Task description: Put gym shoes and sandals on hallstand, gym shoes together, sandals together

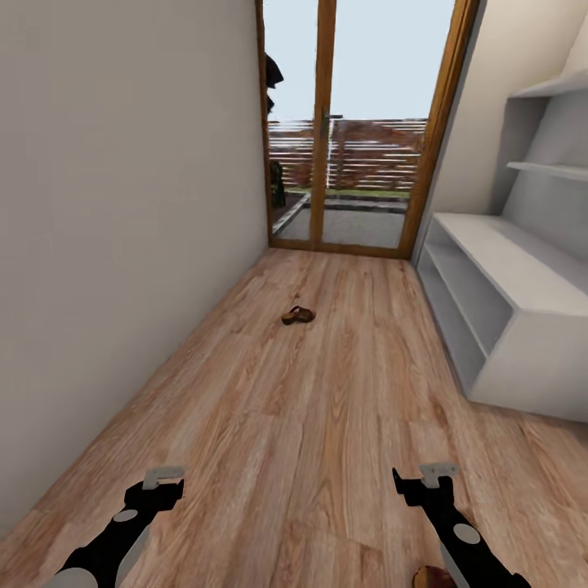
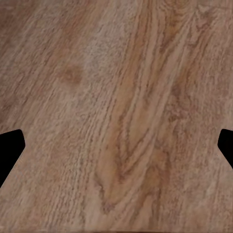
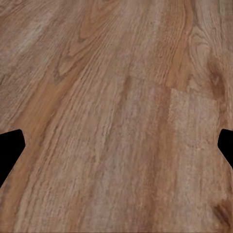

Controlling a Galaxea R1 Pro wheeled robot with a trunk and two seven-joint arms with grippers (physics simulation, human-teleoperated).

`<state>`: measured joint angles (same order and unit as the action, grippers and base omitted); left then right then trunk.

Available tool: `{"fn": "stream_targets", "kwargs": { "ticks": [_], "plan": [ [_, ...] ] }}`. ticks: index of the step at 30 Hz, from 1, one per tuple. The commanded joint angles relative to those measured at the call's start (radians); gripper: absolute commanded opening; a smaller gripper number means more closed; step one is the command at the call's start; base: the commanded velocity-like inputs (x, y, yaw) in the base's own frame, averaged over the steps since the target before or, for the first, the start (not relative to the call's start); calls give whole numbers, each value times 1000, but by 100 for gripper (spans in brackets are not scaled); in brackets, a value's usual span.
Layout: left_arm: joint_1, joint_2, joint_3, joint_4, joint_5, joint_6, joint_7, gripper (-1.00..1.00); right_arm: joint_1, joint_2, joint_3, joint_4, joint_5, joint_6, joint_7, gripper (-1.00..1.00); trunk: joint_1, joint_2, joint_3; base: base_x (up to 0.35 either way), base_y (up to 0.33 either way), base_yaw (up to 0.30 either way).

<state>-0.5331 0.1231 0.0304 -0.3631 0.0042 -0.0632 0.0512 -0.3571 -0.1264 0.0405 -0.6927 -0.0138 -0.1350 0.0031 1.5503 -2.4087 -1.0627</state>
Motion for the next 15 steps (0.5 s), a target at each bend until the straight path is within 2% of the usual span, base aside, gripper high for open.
{"fn": "stream_targets", "kwargs": {
  "ticks": [1, 15],
  "plan": [
    [-1, 0, 2, 1, 0, -4, 1, 100, 0, -1, 2, 0, -2, -3, 1, 100, 0, 0, -1, 20, -9, 278],
    [-1, -1, 2, 1, 0, -4, 1, 100, 0, 0, 2, -2, -1, -3, -5, 100, 0, 0, -1, 4, -2, 278]
  ]
}}
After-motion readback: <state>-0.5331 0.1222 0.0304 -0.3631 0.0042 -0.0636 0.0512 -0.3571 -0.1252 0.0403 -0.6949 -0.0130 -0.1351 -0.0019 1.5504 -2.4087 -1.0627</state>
